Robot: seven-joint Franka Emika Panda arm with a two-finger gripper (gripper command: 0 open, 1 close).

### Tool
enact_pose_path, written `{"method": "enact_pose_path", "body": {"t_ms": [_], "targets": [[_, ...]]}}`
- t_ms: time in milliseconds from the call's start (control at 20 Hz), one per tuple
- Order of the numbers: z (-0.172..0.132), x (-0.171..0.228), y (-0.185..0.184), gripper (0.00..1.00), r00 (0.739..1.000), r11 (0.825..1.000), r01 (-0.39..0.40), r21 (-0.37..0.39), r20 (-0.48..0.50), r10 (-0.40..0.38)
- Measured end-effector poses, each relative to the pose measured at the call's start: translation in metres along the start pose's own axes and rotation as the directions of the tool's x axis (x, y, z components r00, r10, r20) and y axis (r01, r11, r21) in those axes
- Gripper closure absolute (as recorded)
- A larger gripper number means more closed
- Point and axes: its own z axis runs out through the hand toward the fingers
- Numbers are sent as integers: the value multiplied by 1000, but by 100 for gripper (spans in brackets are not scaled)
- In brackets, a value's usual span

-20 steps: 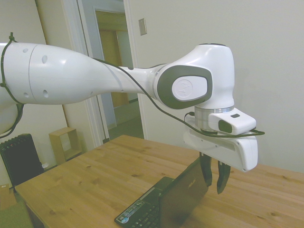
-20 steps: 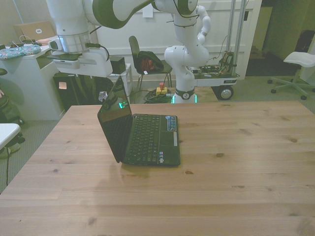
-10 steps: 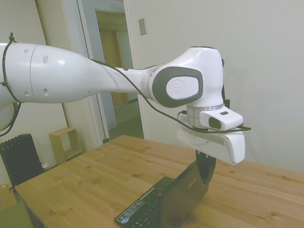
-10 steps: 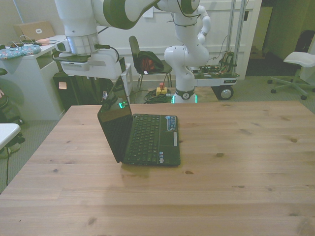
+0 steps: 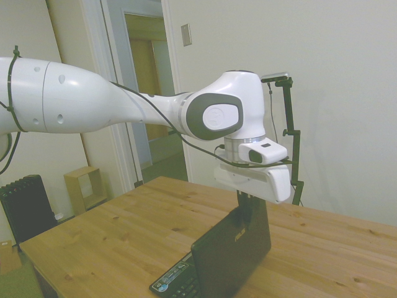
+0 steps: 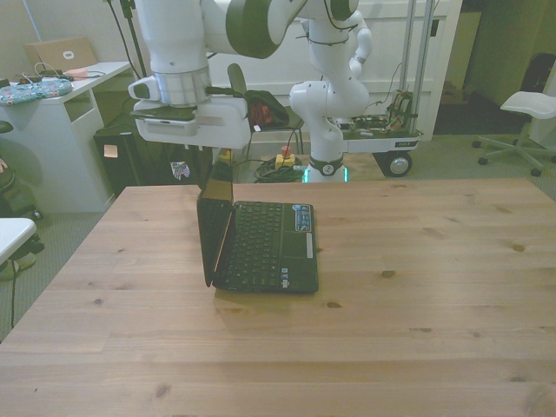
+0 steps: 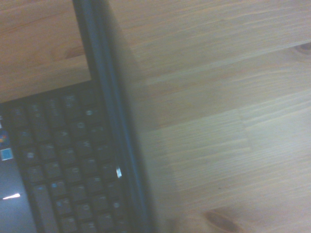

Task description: Close the laptop

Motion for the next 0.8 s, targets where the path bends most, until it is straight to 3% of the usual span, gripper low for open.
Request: {"method": "enact_pose_path", "body": {"t_ms": [400,800], "targets": [[29,-60,-53,100,998,998,61,-9,17,-60],[103,-104,-69,100,995,995,88,-47,60,-85]]}}
